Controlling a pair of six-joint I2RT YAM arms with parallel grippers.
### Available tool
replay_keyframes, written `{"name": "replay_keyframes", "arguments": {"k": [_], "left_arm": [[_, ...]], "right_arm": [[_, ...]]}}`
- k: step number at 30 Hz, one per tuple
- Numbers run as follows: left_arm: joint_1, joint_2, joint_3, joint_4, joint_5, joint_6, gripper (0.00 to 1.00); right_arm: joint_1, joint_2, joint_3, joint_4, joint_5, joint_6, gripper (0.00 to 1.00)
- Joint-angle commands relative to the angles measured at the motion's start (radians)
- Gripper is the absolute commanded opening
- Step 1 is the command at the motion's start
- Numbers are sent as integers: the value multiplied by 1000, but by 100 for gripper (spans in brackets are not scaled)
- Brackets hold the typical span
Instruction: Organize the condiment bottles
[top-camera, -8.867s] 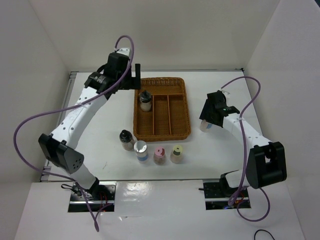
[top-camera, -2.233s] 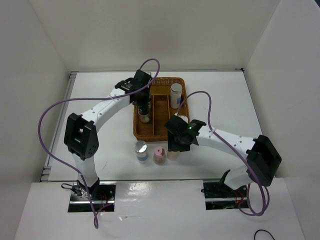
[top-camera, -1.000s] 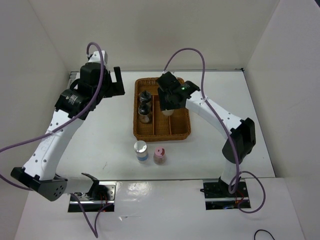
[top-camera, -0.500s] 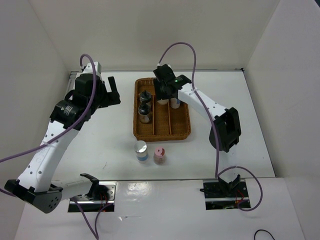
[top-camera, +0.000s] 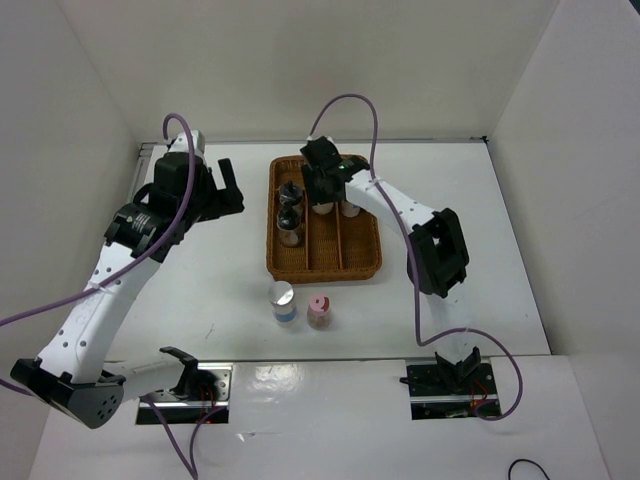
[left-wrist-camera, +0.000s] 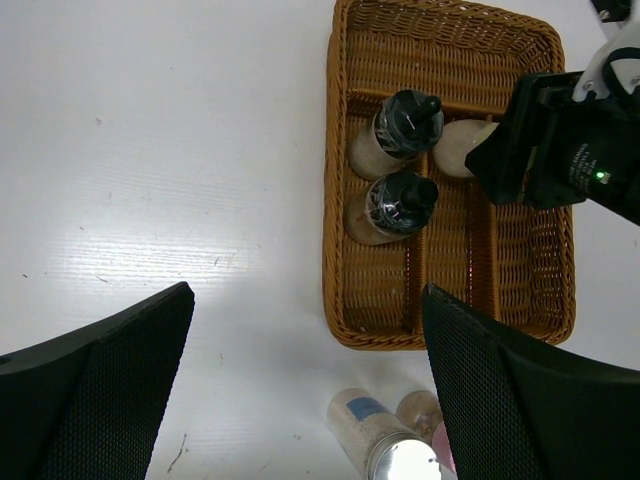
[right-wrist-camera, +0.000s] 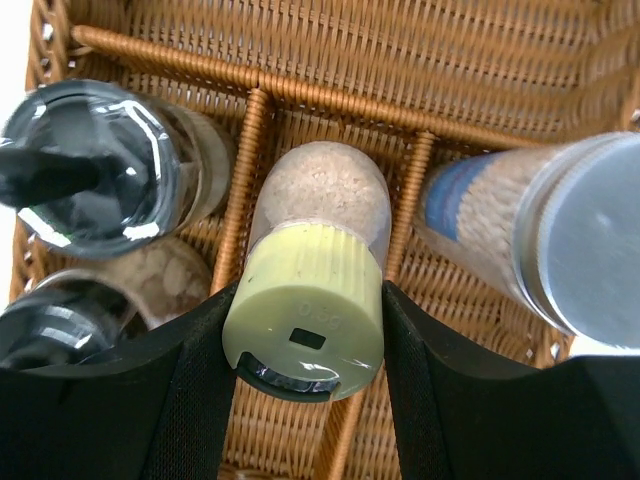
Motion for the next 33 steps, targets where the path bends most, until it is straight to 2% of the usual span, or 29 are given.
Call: {"name": "replay_keyframes", "arguments": {"k": [1,5,9,10,11,13,14,16,19,23,28,33], "left_arm": [[5,-22,-1,45,17,-16,100],[5,-22,-20,54,17,-25,100],[5,-22,-30,54,17,-34,100],[5,-22,-30,54,17,-34,100],[5,-22,-30,54,17,-34,100],[5,-22,-30,65,17,-34,100],[5,-22,-41,65,17,-44,100],[5,-22,-41,65,28,-44,100],[5,-31,-50,74,48,-44,100],[5,-20,-84,94,111,-53,100],[5,3,-150,94,158,-62,100],[5,12,-173,105,168,-62,100]], "right_arm": [[-13,45,28,63,9,-20,27],[-13,65,10,63,9,-11,28],[-22,65,-2,63,9,-11,37],[-22,65,-2,63,9,-11,43],[-22,65,-2,63,9,-2,58],[-22,65,-12,63,9,-1,73],[-22,56,-21,63,9,-1,84],[-22,22,-21,43,9,-1,90],[-22,-32,-21,33,18,9,93],[-13,-206,-126,57,-5,29,97],[67,-386,-323,83,-16,49,98],[222,-501,-485,31,-4,136,98]]}}
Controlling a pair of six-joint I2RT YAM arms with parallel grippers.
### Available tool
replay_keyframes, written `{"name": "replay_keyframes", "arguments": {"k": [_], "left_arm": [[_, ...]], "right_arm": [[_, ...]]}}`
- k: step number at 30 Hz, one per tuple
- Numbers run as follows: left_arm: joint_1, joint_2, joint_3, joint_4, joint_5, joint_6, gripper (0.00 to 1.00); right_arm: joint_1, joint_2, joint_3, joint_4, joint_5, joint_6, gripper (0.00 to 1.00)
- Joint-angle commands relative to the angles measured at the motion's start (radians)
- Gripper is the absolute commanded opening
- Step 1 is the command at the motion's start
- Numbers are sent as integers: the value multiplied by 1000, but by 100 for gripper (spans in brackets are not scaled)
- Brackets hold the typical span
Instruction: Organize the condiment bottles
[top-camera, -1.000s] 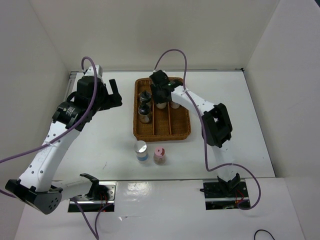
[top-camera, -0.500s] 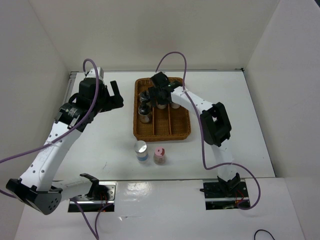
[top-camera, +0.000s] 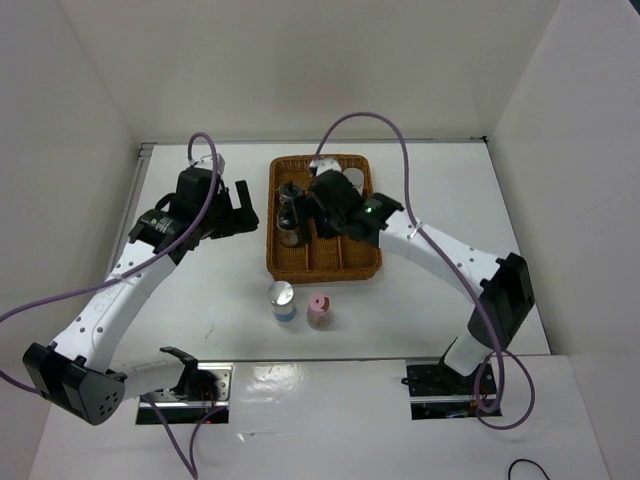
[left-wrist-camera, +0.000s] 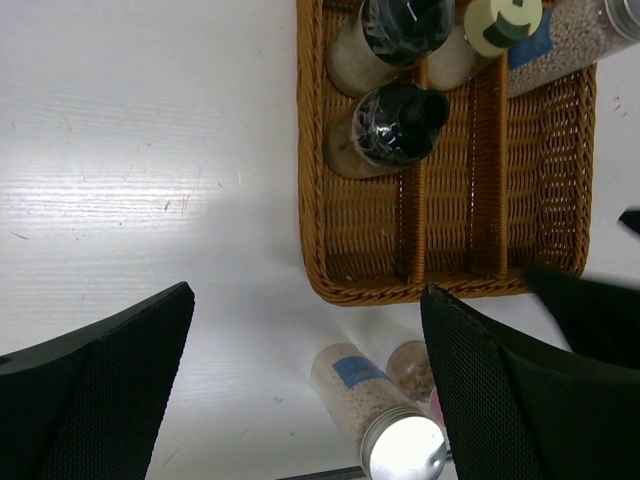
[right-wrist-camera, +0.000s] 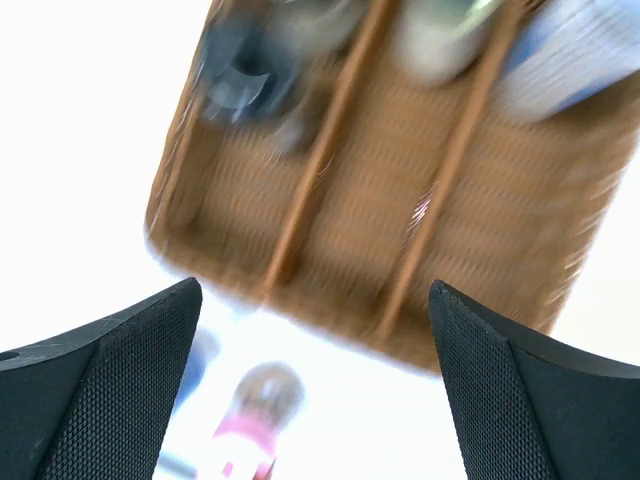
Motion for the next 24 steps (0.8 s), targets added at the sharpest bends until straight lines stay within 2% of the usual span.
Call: {"name": "replay_keyframes", "arguments": {"k": [1,7,12,24], "left_arm": [[5,-2,-7,42,33,-11,100],[5,16,3,42,95,32,100],[5,34,-7,-1,57,52,100],[5,34,-8,-19,57,72,100]], "right_arm": [[95,-55,-119,-23,0,88,98],[182,-134,-268,-55,-40,222,95],[241,-176,-363,-44,-57,283,94],[301,-165,-383,8,-77,351,91]]}}
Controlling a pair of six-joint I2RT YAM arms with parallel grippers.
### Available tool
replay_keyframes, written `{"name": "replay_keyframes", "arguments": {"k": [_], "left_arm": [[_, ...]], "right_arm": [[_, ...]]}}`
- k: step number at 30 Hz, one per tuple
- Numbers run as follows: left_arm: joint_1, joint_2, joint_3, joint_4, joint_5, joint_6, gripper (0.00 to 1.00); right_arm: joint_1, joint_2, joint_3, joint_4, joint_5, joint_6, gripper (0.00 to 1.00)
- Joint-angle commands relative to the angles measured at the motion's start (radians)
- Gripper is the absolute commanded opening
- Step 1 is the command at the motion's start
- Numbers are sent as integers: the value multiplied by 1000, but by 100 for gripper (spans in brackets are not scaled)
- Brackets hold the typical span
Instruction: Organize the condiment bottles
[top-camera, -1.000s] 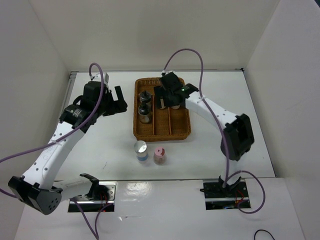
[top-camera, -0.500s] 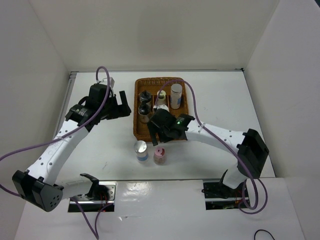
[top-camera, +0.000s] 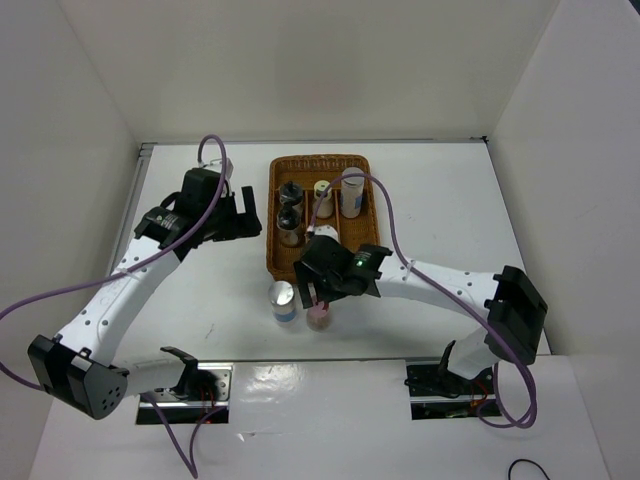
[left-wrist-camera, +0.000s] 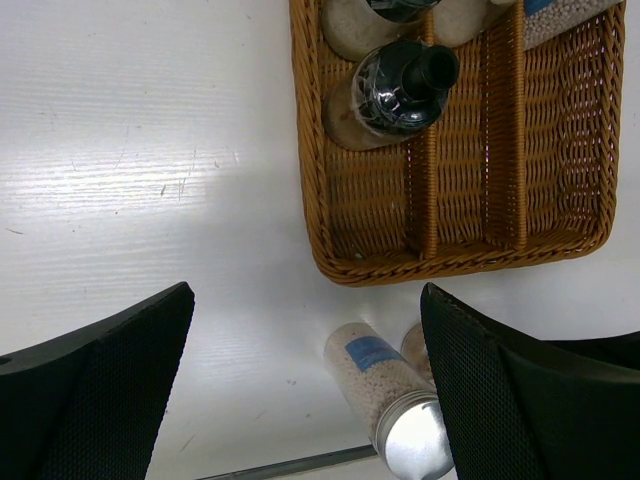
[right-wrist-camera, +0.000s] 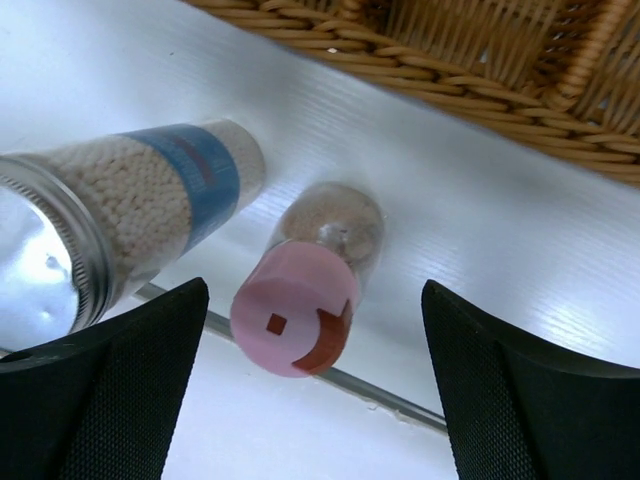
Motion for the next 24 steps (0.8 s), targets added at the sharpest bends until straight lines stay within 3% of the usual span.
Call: {"name": "replay_keyframes", "arguments": {"k": [1,13,24], "left_arm": [[5,-9,4,4,3,18,100],[5,-27,-25,4,3,18,100],[5,-36,-25,4,-16,18,100]], "right_arm": [[34,-7,-7,36,-1,42,90],[69,38,-7,-2,39,81,75],[69,90,-18,-39,48,90,53]]}}
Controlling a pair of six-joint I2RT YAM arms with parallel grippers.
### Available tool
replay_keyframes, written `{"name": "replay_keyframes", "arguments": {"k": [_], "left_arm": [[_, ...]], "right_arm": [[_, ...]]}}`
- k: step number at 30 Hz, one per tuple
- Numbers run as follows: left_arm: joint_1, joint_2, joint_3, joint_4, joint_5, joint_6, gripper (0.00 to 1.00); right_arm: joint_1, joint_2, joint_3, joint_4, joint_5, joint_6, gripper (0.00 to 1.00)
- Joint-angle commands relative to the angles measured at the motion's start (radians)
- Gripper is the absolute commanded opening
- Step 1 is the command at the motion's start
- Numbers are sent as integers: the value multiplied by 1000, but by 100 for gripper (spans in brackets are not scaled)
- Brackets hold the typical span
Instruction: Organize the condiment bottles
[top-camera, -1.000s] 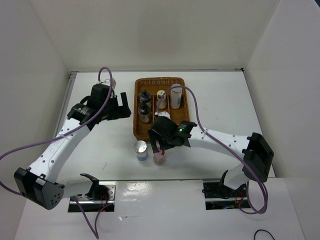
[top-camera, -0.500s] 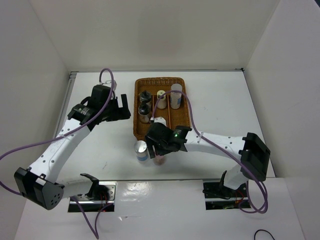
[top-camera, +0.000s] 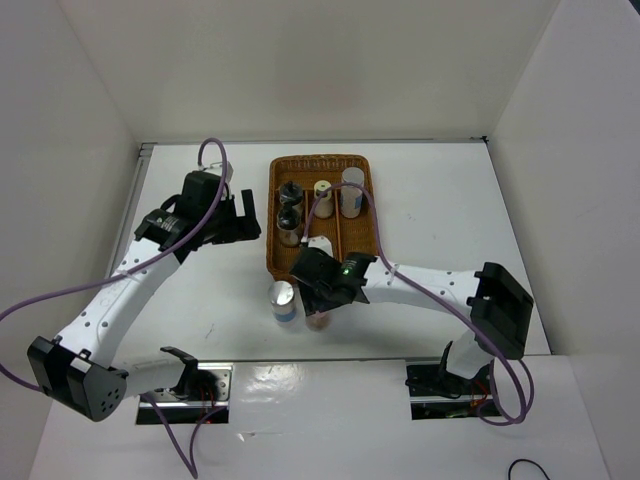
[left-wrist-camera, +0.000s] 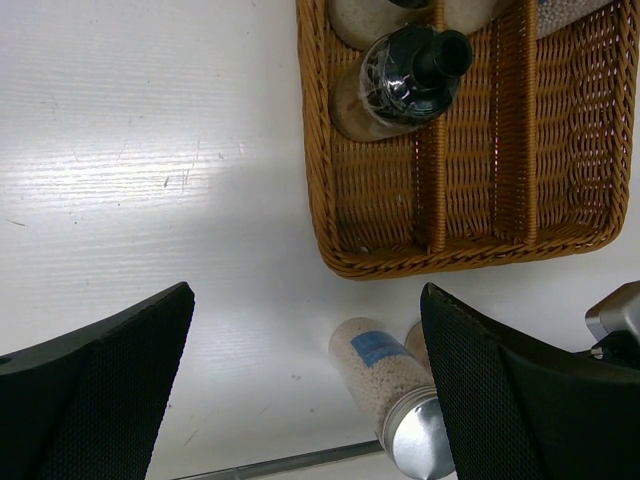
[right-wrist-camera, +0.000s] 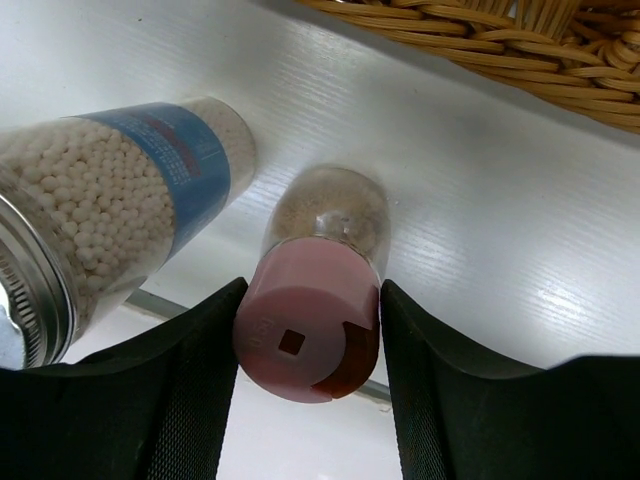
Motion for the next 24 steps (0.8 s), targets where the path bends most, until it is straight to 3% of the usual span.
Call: {"name": "replay_keyframes", "arguments": {"k": [1,5,12,19,24], "left_arm": [[5,-25,-3,7,-15,16,100],[5,-25,-3,7,-15,16,100],[5,-36,-3,7,-24,6,100],[5,-36,-13,18,-24,5,100],[14,-57,-32,18,-33,-13,100]], "right_arm": [[7,18,-13,-45,26,20,48],[7,-30,52,-117,65,20,43],[-14,-132,223,-271,164,7,43],[-224,-151,341,-232,164,-161,43],[-382,-114,382,-102,162,-292,43]]}}
